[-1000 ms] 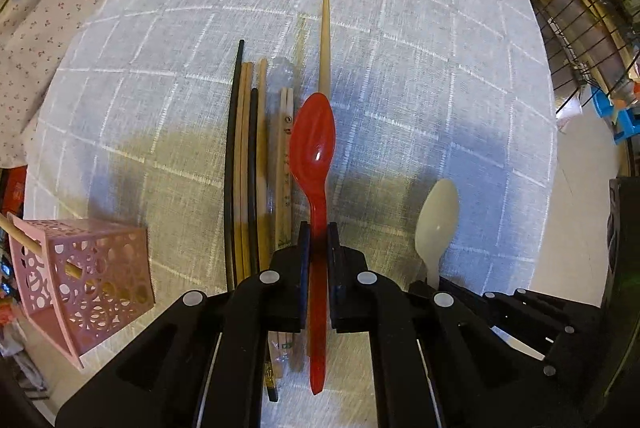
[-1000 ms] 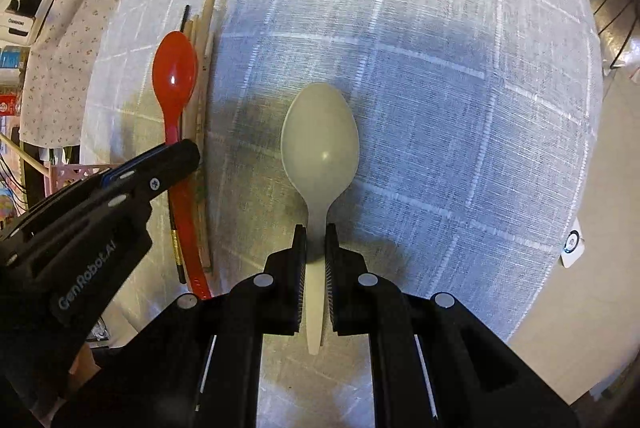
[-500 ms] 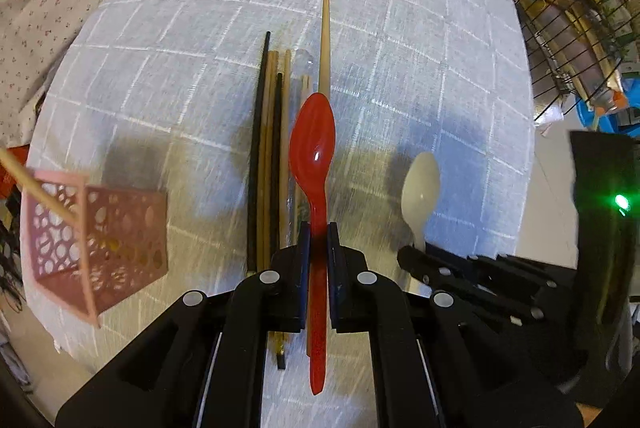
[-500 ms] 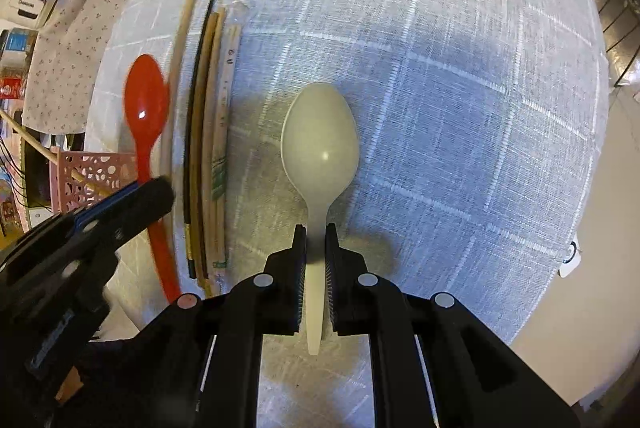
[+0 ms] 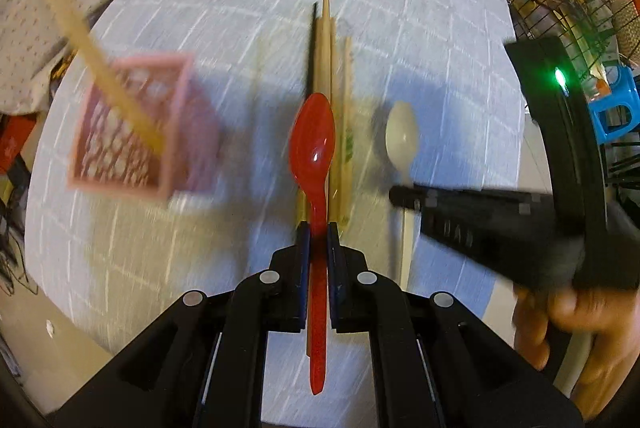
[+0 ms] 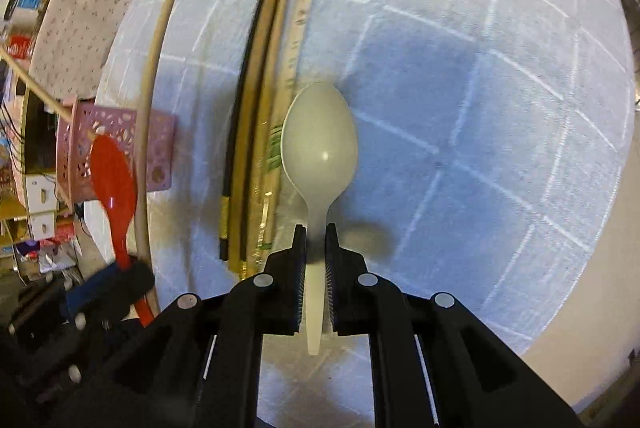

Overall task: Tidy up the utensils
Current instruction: 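Lift the red spoon with the left gripper while the right gripper lifts the white spoon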

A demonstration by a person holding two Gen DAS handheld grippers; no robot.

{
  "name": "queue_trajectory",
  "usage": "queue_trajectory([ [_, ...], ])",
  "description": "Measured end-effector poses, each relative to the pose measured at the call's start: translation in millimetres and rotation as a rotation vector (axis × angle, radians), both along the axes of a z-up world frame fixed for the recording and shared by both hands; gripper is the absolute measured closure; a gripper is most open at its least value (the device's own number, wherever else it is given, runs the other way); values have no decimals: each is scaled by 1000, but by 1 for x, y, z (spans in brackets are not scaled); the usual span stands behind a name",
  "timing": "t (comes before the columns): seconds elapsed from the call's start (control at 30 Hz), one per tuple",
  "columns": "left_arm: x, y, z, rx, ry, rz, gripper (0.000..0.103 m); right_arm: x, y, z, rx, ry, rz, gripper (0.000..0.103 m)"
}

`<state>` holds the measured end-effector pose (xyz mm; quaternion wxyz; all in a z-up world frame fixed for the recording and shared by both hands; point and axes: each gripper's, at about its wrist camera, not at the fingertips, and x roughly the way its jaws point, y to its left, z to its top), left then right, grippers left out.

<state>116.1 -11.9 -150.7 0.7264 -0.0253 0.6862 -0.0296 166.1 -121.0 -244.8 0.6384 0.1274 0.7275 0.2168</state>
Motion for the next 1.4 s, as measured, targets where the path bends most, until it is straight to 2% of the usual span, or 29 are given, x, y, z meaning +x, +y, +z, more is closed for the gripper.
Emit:
queue_trajectory([
  [0.17, -30, 13, 10, 2, -24, -7, 97, -6, 26, 13, 6, -29, 63, 93],
  [0.33, -61, 26, 49, 2, -161, -47, 96, -7, 41, 33, 32, -69, 74, 93],
  [0.4, -67, 35, 65, -38, -215, -43, 96, -9, 41, 45, 46, -96, 74, 93],
  [0.5, -68, 44, 83, -47, -297, -43, 96, -11, 43, 61, 76, -130, 70, 93],
  [0.63, -58, 71, 91, -128, -290, 20, 96, -15, 55, 75, 122, -140, 87, 93],
  [0.8, -45, 95, 128, -30, -549, 70, 96, -23, 70, 99, 180, -228, 103, 93],
  [0.9, -36, 102, 128, -98, -602, 86, 96, -25, 75, 112, 200, -280, 101, 93],
  [0.97, -30, 103, 116, -75, -582, 86, 96, -21, 82, 111, 192, -285, 100, 93],
  [1.03, -33, 110, 107, -104, -526, 113, 96, -15, 78, 108, 187, -286, 89, 93],
  [1.1, -36, 119, 103, -133, -505, 118, 96, -13, 75, 105, 182, -283, 84, 93],
  [1.2, -40, 125, 100, -132, -511, 124, 96, -13, 69, 105, 162, -293, 78, 93],
  [1.3, -40, 128, 98, -175, -499, 121, 96, -13, 67, 106, 166, -293, 73, 93],
  [1.4, -41, 135, 106, -122, -543, 134, 96, -15, 65, 109, 174, -299, 76, 93],
])
